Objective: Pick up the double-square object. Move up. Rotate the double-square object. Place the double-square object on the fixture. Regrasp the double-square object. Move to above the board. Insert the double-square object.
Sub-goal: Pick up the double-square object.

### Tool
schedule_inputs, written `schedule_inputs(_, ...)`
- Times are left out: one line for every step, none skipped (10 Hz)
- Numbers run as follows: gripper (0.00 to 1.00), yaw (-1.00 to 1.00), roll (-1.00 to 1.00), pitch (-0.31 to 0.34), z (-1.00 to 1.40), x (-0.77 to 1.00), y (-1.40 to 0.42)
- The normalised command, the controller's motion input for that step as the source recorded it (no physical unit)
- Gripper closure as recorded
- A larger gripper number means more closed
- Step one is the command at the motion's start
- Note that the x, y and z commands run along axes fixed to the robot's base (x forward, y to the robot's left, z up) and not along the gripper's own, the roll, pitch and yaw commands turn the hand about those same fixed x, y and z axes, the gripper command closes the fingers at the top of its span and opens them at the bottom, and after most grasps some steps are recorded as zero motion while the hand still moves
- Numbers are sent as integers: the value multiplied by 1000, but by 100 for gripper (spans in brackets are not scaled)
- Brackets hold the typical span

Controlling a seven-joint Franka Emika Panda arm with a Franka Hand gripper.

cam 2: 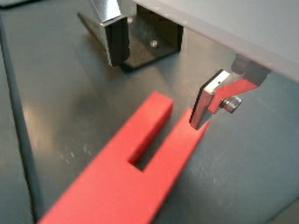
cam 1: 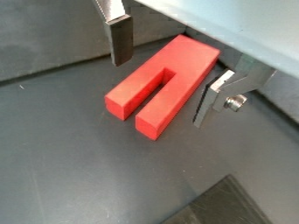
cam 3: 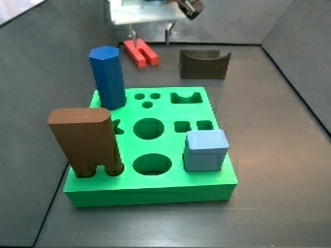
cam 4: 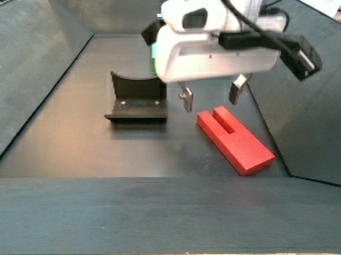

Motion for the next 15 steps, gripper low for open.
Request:
schedule_inputs(0,71,-183,-147,-597,-86,0)
schedule_inputs(0,69,-173,-156,-577,-103,0)
schedule_inputs(0,71,-163,-163,-563,-123,0)
schedule_inputs(0,83,-153,-140,-489,-103,20)
schedule_inputs(0,109,-73,-47,-420,0,14)
schedule_inputs(0,129,-74,-9,-291,0,74)
schedule_inputs(0,211,-80,-16,-266,0,126)
schedule_inputs(0,197,-87,0,-186,71,71)
schedule_inputs(0,0,-53,0,0,0,29)
schedule_inputs(0,0,4,0,0,0,0)
schedule_inputs(0,0,0,0,0,0,0)
schedule_inputs(100,0,0,0,0,0,0)
schedule_inputs(100,0,0,0,0,0,0)
schedule_inputs(100,0,0,0,0,0,0)
schedule_inputs(100,0,0,0,0,0,0)
